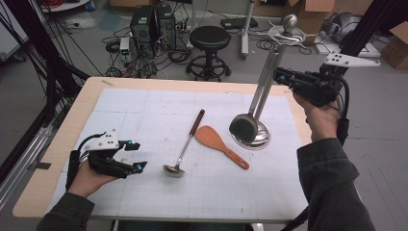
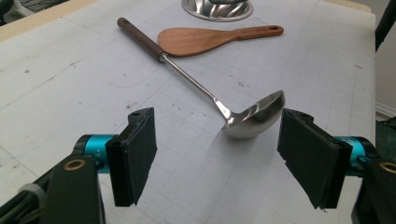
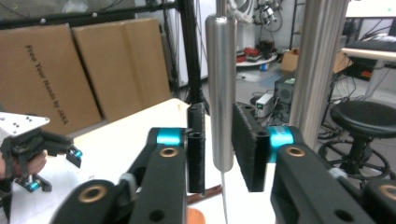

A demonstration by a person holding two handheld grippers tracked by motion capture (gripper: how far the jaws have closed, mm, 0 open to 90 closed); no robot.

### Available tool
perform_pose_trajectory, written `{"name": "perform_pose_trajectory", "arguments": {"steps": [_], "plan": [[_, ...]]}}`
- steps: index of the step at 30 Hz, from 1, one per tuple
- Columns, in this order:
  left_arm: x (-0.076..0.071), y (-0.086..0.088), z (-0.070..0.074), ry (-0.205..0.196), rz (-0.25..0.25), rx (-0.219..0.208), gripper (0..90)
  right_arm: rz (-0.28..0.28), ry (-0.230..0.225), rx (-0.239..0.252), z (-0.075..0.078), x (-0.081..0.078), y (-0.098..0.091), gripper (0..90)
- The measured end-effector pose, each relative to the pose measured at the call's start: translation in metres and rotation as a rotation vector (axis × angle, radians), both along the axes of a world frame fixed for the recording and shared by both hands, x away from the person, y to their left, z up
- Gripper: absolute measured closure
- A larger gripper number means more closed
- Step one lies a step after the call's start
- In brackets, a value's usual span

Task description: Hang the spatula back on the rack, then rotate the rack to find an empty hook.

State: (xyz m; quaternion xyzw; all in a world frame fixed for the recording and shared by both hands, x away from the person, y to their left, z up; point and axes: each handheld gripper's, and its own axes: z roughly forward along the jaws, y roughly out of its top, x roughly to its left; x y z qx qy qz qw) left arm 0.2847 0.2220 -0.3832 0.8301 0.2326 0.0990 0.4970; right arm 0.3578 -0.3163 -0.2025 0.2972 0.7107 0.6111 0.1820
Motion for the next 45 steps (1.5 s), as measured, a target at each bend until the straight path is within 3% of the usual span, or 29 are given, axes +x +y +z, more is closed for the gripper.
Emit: {"name": "perform_pose_trajectory", "arguments": {"steps": [7,28,45], "plan": [[0.001,0.003,-0.001,0.005,0.013,-0.002,26.4,0.026,0.000,-0.004,0.005,-0.003,-0.002,89.0],[0.002,0.010,-0.002,0.015,0.031,-0.028,21.4,0.069,-0.034,-0.034,0.038,-0.010,0.004,89.3],[0.002,0.010,-0.001,0.017,0.034,-0.037,20.9,0.030,-0.062,-0.028,0.058,-0.009,0.013,89.3]]}}
